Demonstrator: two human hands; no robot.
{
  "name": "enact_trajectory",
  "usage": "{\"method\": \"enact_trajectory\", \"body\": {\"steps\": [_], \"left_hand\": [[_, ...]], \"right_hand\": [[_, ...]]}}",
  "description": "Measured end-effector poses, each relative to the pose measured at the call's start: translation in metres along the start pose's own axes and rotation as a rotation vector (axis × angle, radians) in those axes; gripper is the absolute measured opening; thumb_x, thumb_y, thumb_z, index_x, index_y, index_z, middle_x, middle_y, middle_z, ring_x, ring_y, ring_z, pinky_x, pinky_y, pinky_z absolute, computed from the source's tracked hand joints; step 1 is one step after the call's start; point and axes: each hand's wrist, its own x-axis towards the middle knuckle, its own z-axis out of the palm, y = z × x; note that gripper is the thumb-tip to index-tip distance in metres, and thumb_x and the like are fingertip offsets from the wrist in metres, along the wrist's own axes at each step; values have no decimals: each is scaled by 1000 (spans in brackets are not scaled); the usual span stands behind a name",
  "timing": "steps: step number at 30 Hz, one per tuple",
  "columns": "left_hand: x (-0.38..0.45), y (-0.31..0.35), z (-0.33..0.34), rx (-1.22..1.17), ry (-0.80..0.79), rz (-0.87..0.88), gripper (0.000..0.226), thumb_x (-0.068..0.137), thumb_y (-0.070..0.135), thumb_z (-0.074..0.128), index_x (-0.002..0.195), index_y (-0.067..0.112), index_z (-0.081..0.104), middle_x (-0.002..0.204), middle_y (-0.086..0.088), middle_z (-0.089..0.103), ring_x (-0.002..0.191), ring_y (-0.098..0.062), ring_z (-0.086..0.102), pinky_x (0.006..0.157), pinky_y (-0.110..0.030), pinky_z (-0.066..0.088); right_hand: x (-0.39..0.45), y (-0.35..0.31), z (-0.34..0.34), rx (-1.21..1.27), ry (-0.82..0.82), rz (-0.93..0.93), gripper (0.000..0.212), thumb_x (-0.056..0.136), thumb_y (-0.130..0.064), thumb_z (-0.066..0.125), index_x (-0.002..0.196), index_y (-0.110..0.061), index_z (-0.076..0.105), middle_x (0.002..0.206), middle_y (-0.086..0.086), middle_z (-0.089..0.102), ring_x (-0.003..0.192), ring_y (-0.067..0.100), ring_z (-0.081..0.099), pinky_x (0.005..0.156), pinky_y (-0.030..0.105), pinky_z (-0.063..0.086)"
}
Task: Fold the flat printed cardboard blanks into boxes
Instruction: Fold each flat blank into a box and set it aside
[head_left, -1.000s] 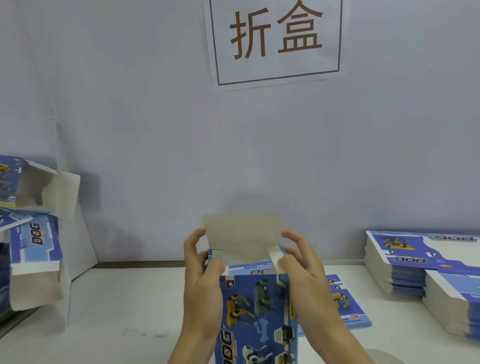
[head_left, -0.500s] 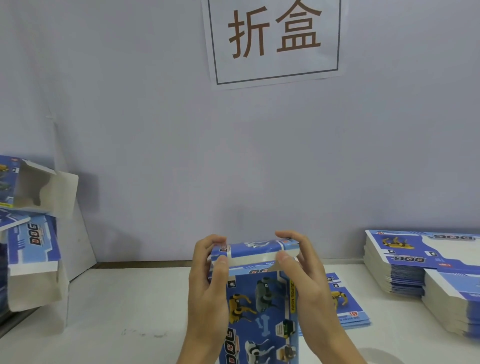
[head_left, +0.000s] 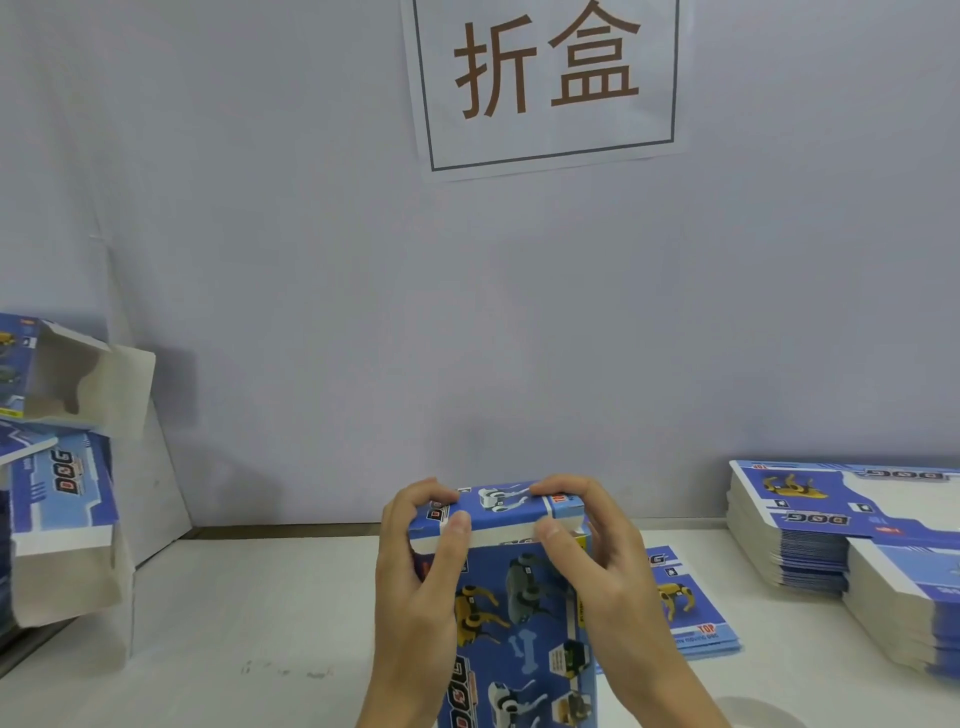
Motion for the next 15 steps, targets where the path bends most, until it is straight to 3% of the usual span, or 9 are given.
{"method": "enact_trajectory", "body": {"steps": [3, 6, 7, 9, 11, 13, 15], "left_hand": [[-1, 0, 1, 0, -5, -12, 23, 80, 37, 59, 102, 30, 64, 110, 12, 65, 114, -25, 65, 60, -32, 61], [0, 1, 3, 16, 6, -25, 23, 77, 40, 61, 98, 34, 65, 111, 9, 65, 113, -25, 65, 58, -30, 61], [1, 2, 5, 27, 9, -33, 23, 75, 45, 61, 96, 37, 64, 112, 5, 65, 112, -27, 66, 58, -31, 61], [2, 5, 7, 35, 29, -55, 30, 70, 55, 62, 97, 43, 62, 116, -2, 64, 111, -32, 66, 59, -33, 62], [5, 7, 6, 25, 48, -72, 41, 68, 67, 62, 105, 50, 58, 122, 2, 62, 114, -32, 64, 69, -40, 63], [9, 6, 2, -15, 35, -126, 52, 66, 70, 64, 115, 53, 53, 131, 7, 58, 117, -32, 63, 84, -53, 59], [11, 6, -6, 0, -20, -204, 59, 66, 62, 69, 120, 51, 50, 137, 6, 55, 121, -31, 61, 97, -59, 52]], "right_hand": [[0, 0, -1, 0, 15, 8, 24, 81, -34, 62, 104, -28, 66, 114, 1, 68, 110, 25, 68, 63, 34, 61], [0, 1, -1, -3, 19, 20, 17, 83, -39, 66, 100, -37, 66, 116, 2, 67, 108, 23, 68, 65, 34, 62], [-1, 0, -1, -2, 7, 28, 17, 86, -43, 69, 103, -42, 65, 119, 2, 66, 110, 23, 68, 69, 36, 62], [0, -1, -5, -2, -52, 49, 41, 82, -46, 68, 119, -54, 55, 128, -3, 61, 118, 23, 63, 86, 44, 60], [1, -1, -9, -43, -101, 63, 64, 78, -46, 72, 131, -63, 40, 129, -18, 59, 122, 18, 60, 96, 47, 55], [3, -2, -13, -126, -58, 38, 77, 73, -48, 80, 134, -63, 35, 115, -31, 63, 115, 8, 63, 92, 43, 57], [7, -5, -16, -125, 71, 3, 80, 64, -45, 76, 134, -57, 39, 113, -19, 67, 104, 5, 67, 77, 29, 60]]}}
